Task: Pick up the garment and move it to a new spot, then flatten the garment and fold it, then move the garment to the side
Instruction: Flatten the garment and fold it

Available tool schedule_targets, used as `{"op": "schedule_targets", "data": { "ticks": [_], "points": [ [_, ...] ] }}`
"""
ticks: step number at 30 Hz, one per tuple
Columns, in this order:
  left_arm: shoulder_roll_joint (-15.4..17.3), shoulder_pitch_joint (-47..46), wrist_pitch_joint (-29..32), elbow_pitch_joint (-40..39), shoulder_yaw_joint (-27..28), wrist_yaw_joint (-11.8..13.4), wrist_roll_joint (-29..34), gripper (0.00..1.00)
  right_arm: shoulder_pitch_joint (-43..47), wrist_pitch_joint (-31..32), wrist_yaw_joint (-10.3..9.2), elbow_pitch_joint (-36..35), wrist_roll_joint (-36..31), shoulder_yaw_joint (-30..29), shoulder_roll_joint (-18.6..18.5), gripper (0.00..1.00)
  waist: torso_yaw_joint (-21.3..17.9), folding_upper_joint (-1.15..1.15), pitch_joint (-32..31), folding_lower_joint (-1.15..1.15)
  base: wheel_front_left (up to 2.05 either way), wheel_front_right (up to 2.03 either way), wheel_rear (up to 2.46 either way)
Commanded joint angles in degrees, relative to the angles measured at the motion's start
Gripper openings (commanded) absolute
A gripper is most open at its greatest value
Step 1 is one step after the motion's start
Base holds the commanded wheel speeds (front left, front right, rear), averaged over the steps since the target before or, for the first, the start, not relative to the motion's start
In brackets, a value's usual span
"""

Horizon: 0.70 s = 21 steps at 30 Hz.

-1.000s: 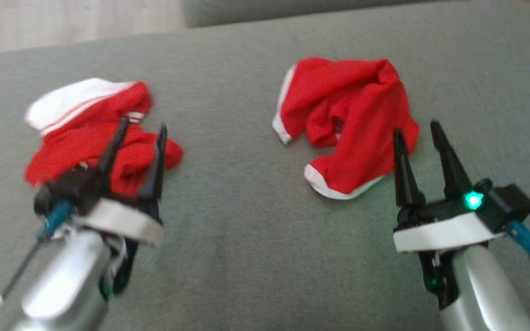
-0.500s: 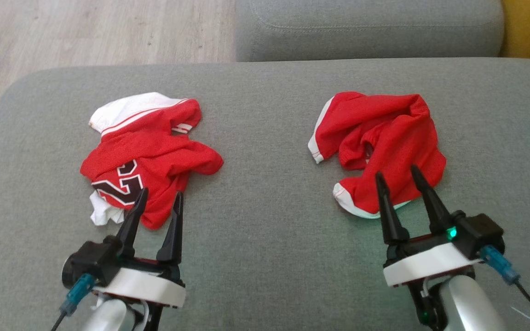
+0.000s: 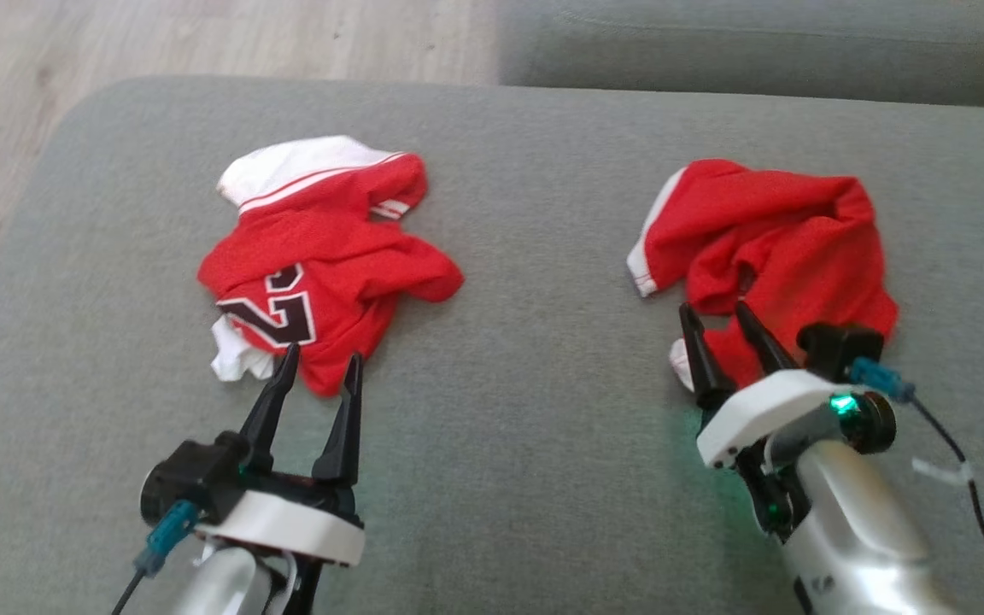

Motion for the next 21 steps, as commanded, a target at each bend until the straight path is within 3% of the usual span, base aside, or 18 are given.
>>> {"op": "schedule_targets", "data": {
  "ticks": [1,10,11,12,19,21],
  "points": [
    [0.13,-3.21,-0.61,-1.34,2.47,-0.3,0.67,1.0,-2.87,-0.03,-0.04,0.2,1.19,1.27,-0.09,1.0,1.26,0.0,0.91,0.0,0.0,0.0,0.0],
    [-1.95,-4.29,-0.61,0.09,4.03,-2.01,2.24,1.0,-12.44,-3.87,-0.04,15.09,6.7,0.65,-0.09,1.0,4.1,0.0,2.83,0.0,0.0,0.0,0.0],
    [-2.11,-4.3,-0.61,0.21,4.23,-2.17,2.41,1.0,-13.21,-4.3,-0.04,16.2,7.09,0.86,-0.09,0.6,4.22,0.0,2.92,0.0,0.0,0.0,0.0],
    [-2.27,-4.31,-0.61,0.34,4.44,-2.31,2.56,1.0,-13.9,-4.71,-0.04,16.93,7.6,1.3,-0.09,0.0,4.31,0.0,2.99,0.0,0.0,0.0,0.0],
    [-2.93,-3.97,-0.61,0.93,6.24,-2.79,3.37,1.0,-16.13,-6.58,-0.04,16.56,8.08,3.64,-0.09,0.0,3.35,0.0,2.51,0.0,0.0,0.0,0.0],
    [-3.14,-3.76,-0.61,0.99,6.88,-2.96,3.61,1.0,-15.89,-6.64,-0.04,13.19,6.8,3.89,-0.09,0.0,2.65,0.0,2.05,0.0,0.0,0.0,0.0]
  ]
}}
